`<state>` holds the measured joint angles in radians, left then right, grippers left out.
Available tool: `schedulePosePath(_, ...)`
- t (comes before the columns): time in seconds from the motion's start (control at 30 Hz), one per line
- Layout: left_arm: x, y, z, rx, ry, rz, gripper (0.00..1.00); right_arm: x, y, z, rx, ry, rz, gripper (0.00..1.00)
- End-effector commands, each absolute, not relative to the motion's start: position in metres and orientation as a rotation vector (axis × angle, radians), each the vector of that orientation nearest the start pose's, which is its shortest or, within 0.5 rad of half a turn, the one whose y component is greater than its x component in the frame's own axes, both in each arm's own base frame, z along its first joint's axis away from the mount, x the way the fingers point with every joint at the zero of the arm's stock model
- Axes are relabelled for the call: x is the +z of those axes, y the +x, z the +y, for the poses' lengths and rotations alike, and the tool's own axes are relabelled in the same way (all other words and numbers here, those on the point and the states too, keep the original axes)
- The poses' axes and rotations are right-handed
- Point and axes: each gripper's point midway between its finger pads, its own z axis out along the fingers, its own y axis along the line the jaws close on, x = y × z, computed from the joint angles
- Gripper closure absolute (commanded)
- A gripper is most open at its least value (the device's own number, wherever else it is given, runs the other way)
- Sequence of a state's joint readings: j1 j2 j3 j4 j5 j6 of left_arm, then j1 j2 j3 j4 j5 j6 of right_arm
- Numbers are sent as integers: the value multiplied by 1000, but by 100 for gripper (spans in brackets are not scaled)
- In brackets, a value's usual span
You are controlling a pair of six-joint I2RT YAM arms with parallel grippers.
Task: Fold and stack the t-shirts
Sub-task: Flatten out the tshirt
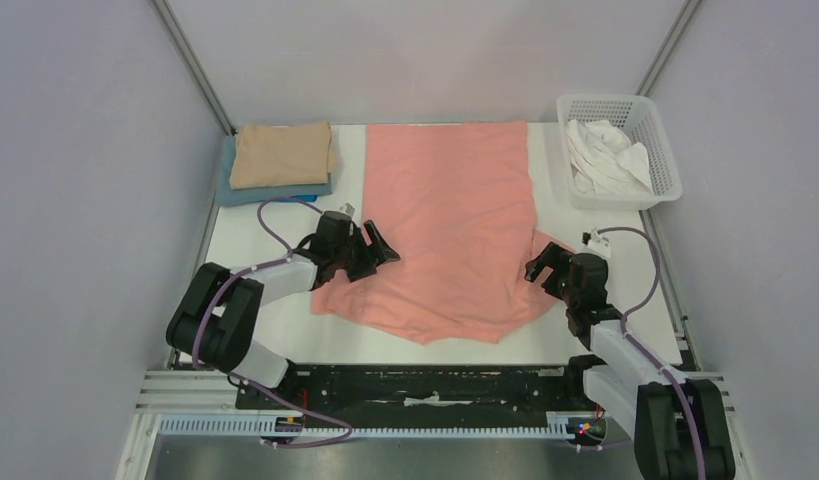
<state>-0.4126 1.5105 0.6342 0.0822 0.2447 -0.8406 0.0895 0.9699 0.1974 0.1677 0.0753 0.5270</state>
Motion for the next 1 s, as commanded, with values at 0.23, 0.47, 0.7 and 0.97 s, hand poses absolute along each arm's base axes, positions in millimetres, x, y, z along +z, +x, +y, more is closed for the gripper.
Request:
schedulePosePath(0.23,19,245,-203,-853,-427,2525,16,9,200,-16,23,732,2202,2)
schedulePosePath(0.47,57,229,-220,-981,-304,2487,16,97,219,7,205,482,2012,2)
schedulePosePath(0.7,150,299,-214,-749,-141,2231,16,117,231,80,681,272,1943,2)
schedulePosePath(0.97,121,420,-245,-441,-79,2396,16,77,241,106,634,261,2055,2)
